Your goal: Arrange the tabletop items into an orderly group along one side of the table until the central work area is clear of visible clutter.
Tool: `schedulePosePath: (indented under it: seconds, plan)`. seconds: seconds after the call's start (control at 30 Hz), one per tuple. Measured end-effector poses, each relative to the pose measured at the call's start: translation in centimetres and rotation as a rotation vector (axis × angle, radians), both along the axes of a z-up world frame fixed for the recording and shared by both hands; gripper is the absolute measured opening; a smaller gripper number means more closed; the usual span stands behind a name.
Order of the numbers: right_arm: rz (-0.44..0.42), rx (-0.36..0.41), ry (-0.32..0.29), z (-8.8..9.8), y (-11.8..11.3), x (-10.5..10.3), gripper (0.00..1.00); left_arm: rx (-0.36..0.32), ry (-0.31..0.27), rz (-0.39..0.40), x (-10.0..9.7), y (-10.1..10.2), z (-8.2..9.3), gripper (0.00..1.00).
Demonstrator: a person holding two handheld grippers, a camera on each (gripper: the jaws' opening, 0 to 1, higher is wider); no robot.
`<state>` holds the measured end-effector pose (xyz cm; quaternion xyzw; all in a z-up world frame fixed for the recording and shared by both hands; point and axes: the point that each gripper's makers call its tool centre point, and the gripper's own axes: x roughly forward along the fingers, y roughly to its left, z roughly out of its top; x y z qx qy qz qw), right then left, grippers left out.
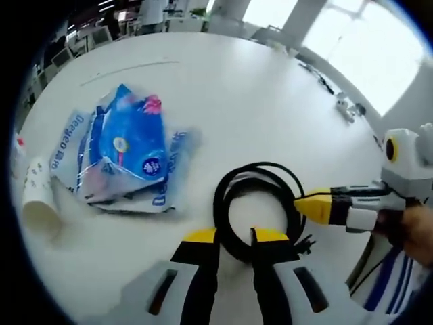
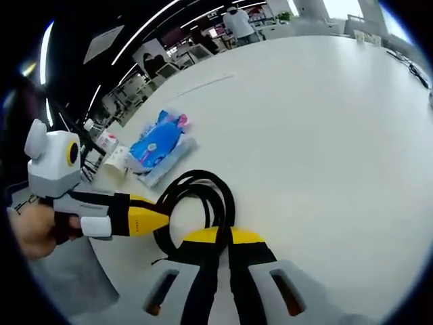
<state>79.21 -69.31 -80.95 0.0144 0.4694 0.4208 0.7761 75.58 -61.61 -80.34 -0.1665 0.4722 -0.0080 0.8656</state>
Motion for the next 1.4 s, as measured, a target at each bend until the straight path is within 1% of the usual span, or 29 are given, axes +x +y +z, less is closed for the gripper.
schedulePosePath:
  seconds: [0.03,0.1,0.13,0.17,0.2,0.3,0.37,0.43,0.47,0.5,0.53,0.57,0.6,0.63,0.67,0.73,0.83,0.97,1.0,1.03,1.07,1.13,1.3,1.37,1.4]
  plan:
    - [0.004,-0.003,-0.005,0.0,0.0,0.0,0.01,0.017,-0.011,0.0,0.1,0.2,0.2,0.24]
    - [0.012,-0.009,-0.02,0.0,0.0,0.1,0.02,0.024,-0.021,0.003,0.1,0.4,0.4,0.31]
    - [0.007,-0.02,-0.036,-0.1,-0.1,0.4,0.03,0.023,-0.026,0.005,0.1,0.5,0.5,0.32]
    - [0.008,-0.036,-0.056,-0.1,-0.4,0.6,0.07,0.018,-0.036,0.003,0.1,0.5,0.8,0.32]
    - [0.01,-0.036,-0.062,-0.1,-0.4,0.7,0.1,0.015,-0.04,-0.001,0.1,0.5,1.0,0.33]
    - [-0.015,0.009,-0.029,0.4,-0.4,0.4,0.16,-0.005,-0.066,-0.03,0.3,0.3,1.7,0.4]
    - [-0.03,0.029,-0.041,0.8,-0.4,0.4,0.27,0.005,-0.1,-0.055,0.4,0.2,2.5,0.45]
    - [-0.02,0.03,-0.07,0.8,-0.2,0.6,0.35,0.004,-0.123,-0.082,0.5,-0.1,3.0,0.52]
    - [-0.017,0.03,-0.082,0.9,-0.1,0.7,0.37,0.013,-0.147,-0.084,0.6,0.1,3.4,0.55]
    - [-0.016,0.035,-0.091,1.1,0.0,0.4,0.38,0.017,-0.151,-0.083,0.6,0.1,3.5,0.6]
    - [-0.017,0.043,-0.098,1.4,0.1,0.3,0.4,0.035,-0.177,-0.086,0.8,0.3,4.0,0.67]
    - [-0.02,0.053,-0.105,1.7,0.2,0.3,0.42,0.045,-0.197,-0.093,0.9,0.4,4.4,0.72]
    - [-0.023,0.067,-0.116,2.2,0.4,0.3,0.44,0.063,-0.236,-0.099,1.1,0.6,5.1,0.76]
    - [-0.026,0.074,-0.127,2.4,0.5,0.5,0.47,0.072,-0.257,-0.106,1.2,0.7,5.5,0.8]
    - [-0.029,0.075,-0.144,2.7,0.5,0.7,0.48,0.09,-0.269,-0.125,1.1,0.9,5.8,0.82]
    - [-0.036,0.083,-0.149,2.6,0.7,1.1,0.49,0.097,-0.28,-0.136,1.0,1.2,6.2,0.86]
    - [-0.036,0.087,-0.156,3.0,1.0,1.2,0.49,0.078,-0.28,-0.106,1.3,2.2,6.4,0.86]
    - [-0.025,0.077,-0.17,3.5,1.2,1.3,0.49,0.077,-0.293,-0.096,1.5,3.2,7.1,0.85]
    - [-0.025,0.078,-0.173,3.6,1.3,1.4,0.49,0.075,-0.296,-0.093,1.4,3.3,7.7,0.85]
    - [-0.025,0.08,-0.176,4.0,1.3,1.5,0.49,0.076,-0.299,-0.095,1.4,3.4,7.9,0.85]
    - [-0.025,0.082,-0.177,4.0,1.4,1.5,0.48,0.078,-0.304,-0.099,1.5,4.2,7.8,0.84]
    - [-0.024,0.083,-0.18,4.1,1.5,1.5,0.48,0.08,-0.308,-0.102,1.6,4.8,8.1,0.83]
    - [-0.021,0.084,-0.18,4.3,2.0,0.8,0.48,0.082,-0.323,-0.095,2.0,7.0,9.2,0.82]
    - [-0.019,0.088,-0.181,4.4,2.3,0.8,0.48,0.087,-0.329,-0.101,2.2,7.7,9.5,0.82]
    - [-0.017,0.091,-0.179,4.4,2.6,0.8,0.48,0.09,-0.33,-0.103,2.2,7.8,9.6,0.82]
